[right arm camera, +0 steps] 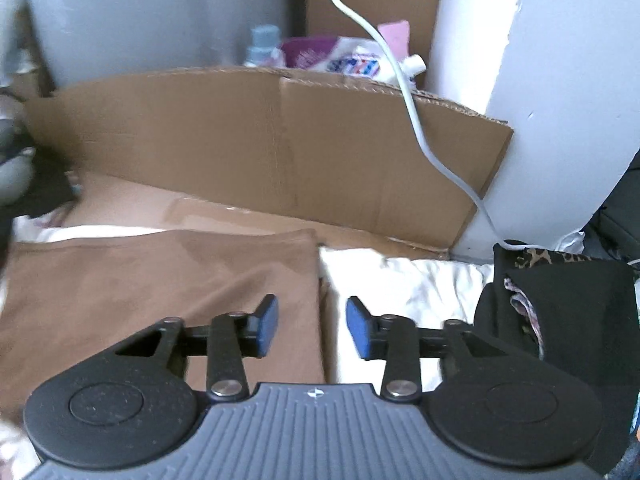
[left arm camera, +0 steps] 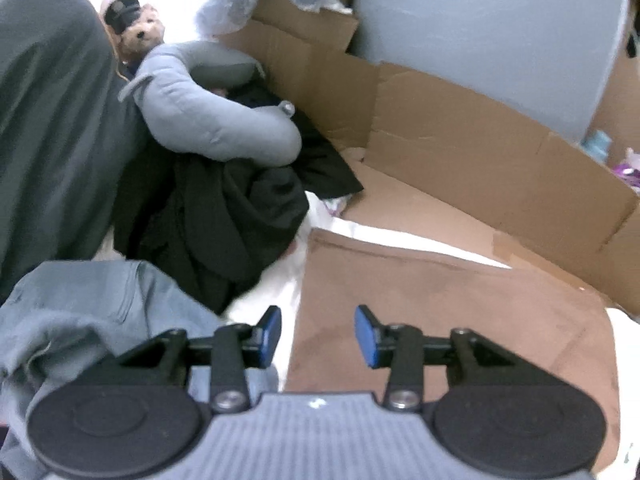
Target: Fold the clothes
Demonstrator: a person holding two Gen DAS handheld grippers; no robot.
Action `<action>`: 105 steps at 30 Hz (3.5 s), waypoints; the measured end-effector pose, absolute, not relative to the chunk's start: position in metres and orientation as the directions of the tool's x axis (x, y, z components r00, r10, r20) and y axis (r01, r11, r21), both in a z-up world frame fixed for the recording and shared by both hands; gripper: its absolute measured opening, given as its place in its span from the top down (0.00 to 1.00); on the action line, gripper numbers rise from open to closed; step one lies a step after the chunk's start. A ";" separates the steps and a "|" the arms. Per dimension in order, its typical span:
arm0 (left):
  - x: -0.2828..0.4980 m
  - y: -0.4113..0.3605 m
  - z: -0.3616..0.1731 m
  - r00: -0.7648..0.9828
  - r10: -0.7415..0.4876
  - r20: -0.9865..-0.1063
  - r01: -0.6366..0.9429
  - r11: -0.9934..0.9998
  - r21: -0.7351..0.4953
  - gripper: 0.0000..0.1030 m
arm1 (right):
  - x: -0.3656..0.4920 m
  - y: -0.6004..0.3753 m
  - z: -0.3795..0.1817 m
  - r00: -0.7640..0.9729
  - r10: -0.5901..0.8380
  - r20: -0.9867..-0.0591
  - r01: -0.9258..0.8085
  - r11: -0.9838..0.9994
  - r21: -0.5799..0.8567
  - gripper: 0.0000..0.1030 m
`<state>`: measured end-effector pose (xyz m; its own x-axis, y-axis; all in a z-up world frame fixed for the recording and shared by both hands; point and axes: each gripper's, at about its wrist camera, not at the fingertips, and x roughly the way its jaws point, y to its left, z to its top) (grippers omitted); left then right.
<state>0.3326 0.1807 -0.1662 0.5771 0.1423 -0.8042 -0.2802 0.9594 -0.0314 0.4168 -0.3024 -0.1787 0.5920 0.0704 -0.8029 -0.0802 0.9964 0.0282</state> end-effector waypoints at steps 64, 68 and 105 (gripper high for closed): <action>0.186 0.231 -0.314 0.720 -0.020 -0.693 -0.173 0.963 -0.208 0.95 | 0.331 -0.354 -0.339 0.388 0.328 -0.861 -0.073 0.942 0.326 0.97; 0.187 0.238 -0.317 0.698 -0.017 -0.716 -0.207 0.952 -0.224 0.95 | 0.323 -0.356 -0.337 0.386 0.327 -0.863 -0.077 0.943 0.323 0.98; 0.214 0.204 -0.355 0.656 0.017 -0.754 -0.198 0.969 -0.151 0.75 | 0.304 -0.300 -0.318 0.446 0.288 -0.847 -0.251 0.949 0.190 0.96</action>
<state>0.2137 0.2035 -0.3549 0.6563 0.0167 -0.7543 -0.1979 0.9686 -0.1507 0.3041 -0.3001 -0.3184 0.4463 0.2876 -0.8474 -0.2510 0.9492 0.1899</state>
